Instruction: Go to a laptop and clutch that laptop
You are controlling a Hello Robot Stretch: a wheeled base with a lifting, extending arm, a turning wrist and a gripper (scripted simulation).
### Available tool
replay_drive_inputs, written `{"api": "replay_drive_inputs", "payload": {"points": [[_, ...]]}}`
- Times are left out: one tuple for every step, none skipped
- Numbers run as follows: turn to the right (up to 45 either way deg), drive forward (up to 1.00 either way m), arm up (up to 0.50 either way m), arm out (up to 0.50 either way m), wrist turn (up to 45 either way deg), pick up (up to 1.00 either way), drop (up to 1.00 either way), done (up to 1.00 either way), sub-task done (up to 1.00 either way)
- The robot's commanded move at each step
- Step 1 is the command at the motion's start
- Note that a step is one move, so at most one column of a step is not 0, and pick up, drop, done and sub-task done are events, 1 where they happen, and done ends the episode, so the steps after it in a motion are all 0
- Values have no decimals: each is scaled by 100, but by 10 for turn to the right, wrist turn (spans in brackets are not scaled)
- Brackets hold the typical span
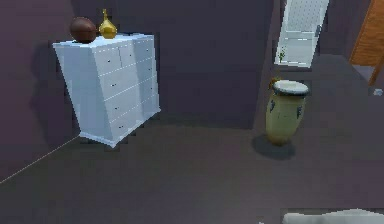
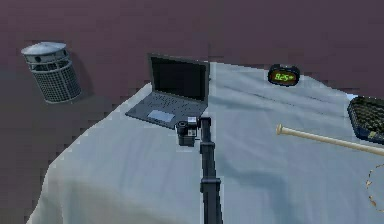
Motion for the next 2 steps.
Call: {"api": "replay_drive_inputs", "payload": {"points": [[0,0,10,0,0,0,0,0,0],[0,0,0,0,0,0,0,100,0]]}}
